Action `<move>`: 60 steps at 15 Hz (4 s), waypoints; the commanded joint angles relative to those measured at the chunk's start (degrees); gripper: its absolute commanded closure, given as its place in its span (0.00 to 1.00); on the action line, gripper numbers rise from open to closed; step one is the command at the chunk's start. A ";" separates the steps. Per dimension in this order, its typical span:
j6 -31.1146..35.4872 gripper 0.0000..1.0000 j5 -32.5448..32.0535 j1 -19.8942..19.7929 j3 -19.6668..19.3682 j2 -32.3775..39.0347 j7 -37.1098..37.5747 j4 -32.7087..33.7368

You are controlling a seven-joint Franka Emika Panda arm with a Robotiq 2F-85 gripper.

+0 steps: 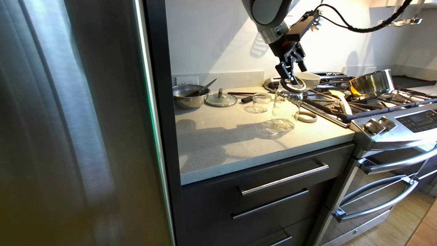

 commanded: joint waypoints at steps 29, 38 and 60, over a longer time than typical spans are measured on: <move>11.26 0.00 1.36 -1.86 -1.51 -1.81 0.21 -2.88; 8.81 0.00 2.36 -1.38 -0.88 -3.83 -0.10 -4.52; 5.65 0.00 5.50 -1.55 -1.02 -6.56 -0.59 -7.18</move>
